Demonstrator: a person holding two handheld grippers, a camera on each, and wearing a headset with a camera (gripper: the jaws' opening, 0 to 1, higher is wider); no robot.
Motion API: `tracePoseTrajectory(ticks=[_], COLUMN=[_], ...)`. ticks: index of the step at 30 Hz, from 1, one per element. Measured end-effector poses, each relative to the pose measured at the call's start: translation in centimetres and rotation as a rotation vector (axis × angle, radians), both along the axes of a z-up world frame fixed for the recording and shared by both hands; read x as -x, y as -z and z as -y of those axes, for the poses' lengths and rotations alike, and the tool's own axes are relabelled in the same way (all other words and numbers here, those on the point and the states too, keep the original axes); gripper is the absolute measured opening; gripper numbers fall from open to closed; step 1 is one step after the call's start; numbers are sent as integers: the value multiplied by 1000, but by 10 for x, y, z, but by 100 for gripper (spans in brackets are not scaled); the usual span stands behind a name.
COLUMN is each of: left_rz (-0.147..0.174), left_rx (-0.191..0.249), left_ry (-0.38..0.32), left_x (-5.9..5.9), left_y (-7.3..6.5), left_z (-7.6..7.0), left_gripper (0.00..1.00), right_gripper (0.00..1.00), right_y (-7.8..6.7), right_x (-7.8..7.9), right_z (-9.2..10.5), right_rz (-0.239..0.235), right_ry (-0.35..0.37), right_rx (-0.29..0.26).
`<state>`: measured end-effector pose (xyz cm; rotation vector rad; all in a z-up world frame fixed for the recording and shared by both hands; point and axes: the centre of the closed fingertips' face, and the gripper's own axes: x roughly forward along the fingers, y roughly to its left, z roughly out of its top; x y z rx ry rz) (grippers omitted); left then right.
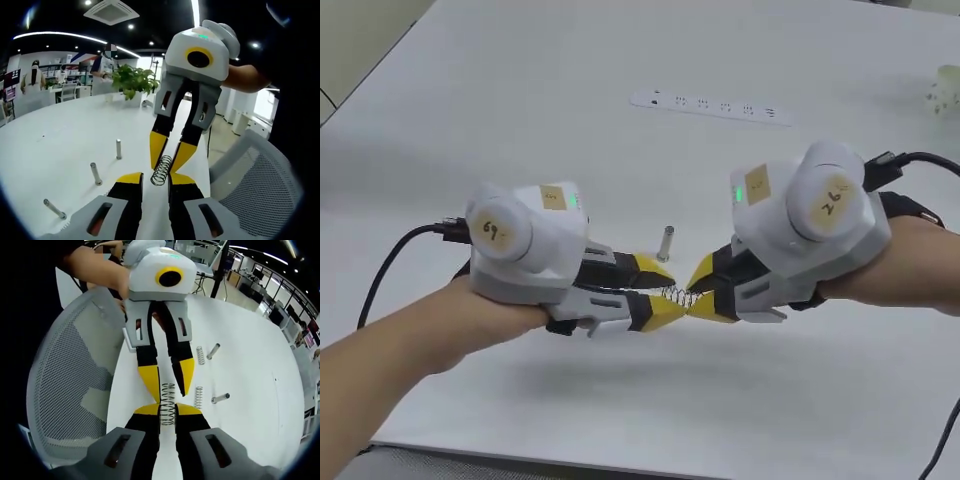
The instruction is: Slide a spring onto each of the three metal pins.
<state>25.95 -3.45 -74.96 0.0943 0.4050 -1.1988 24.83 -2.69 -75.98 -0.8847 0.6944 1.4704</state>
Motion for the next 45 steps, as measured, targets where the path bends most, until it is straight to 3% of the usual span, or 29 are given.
tracePoseTrajectory(ticks=[7,17,45], left_rz=[7,46,46], left_rx=[8,-1,6], left_ry=[20,34,70], left_x=[4,5,13], left_y=[-1,-1,-5], left_z=[2,0,2], left_gripper=[6,4,2], right_gripper=[8,8,9], right_y=[0,0,-2], right_x=[-1,0,6], right_z=[-1,-2,0], right_rz=[3,8,-2], right_ry=[-1,-15,-16], right_rx=[-4,-7,-28])
